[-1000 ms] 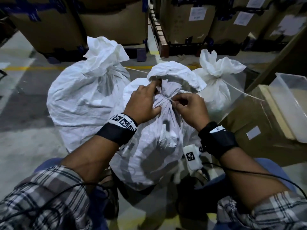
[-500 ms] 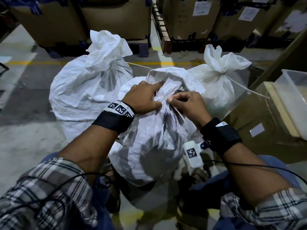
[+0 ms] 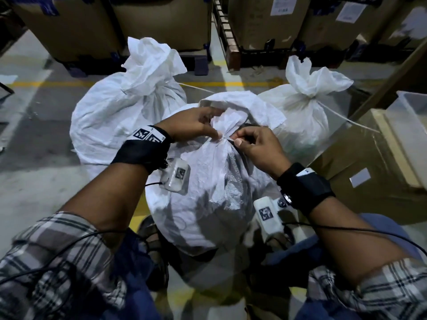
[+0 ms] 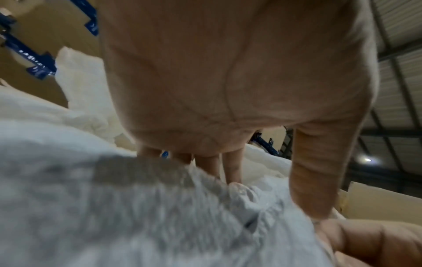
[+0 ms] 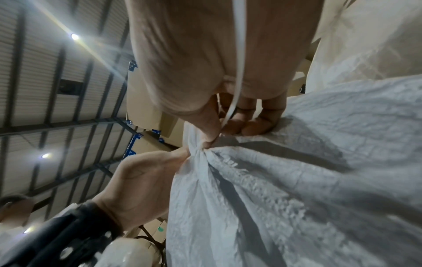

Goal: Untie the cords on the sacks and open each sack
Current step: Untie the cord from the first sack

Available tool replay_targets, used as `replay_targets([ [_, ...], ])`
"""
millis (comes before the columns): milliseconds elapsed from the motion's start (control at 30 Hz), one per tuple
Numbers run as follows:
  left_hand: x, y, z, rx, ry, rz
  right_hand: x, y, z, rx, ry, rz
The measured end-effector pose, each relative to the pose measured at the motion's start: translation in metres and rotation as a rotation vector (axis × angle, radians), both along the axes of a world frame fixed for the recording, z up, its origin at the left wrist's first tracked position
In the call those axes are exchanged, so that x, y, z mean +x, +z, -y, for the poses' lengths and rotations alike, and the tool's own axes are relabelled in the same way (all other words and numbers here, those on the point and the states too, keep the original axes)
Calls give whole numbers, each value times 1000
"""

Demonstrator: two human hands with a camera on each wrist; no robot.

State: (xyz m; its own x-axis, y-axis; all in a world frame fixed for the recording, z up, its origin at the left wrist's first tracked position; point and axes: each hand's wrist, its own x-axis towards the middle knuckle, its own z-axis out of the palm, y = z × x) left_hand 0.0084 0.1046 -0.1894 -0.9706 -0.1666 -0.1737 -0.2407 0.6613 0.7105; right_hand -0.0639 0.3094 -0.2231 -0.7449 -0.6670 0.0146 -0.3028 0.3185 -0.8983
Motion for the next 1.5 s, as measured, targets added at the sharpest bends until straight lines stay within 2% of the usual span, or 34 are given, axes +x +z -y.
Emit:
replay_targets([
  [133,16,8,-9,-207,108,-346,-4,3,4,-5,16,-37],
  [200,19,10,-18,-310,197,-426,-5,2,6,8,23,-40],
  [267,21,10,-26,-381,247,-422,-4,1,8,8,25,-50],
  [367,20,4,-38,-397,152,-408,-8,0,7,1,10,-52],
  [467,19,-4,-44,-310,107,-356,-12,0,5,10,13,-38],
  [600,14,-10,-37,-155,182,-375,-11,0,3,15,35,-33],
  [767,12,-11,-22,-11,197,-289,-8,1,5,52,47,-51],
  [1033,17,-8,-17,-1,130,-286,-7,2,7,22,26,-23],
  [1167,18,-13,-21,-70,99,-408,-7,4,7,11,41,-29],
  [1267,19,-18,-22,-31,106,-503,-8,5,6,5,35,-63],
  [1500,15,-23,-23,-112,2,-497,-13,2,5,-16,35,-16],
])
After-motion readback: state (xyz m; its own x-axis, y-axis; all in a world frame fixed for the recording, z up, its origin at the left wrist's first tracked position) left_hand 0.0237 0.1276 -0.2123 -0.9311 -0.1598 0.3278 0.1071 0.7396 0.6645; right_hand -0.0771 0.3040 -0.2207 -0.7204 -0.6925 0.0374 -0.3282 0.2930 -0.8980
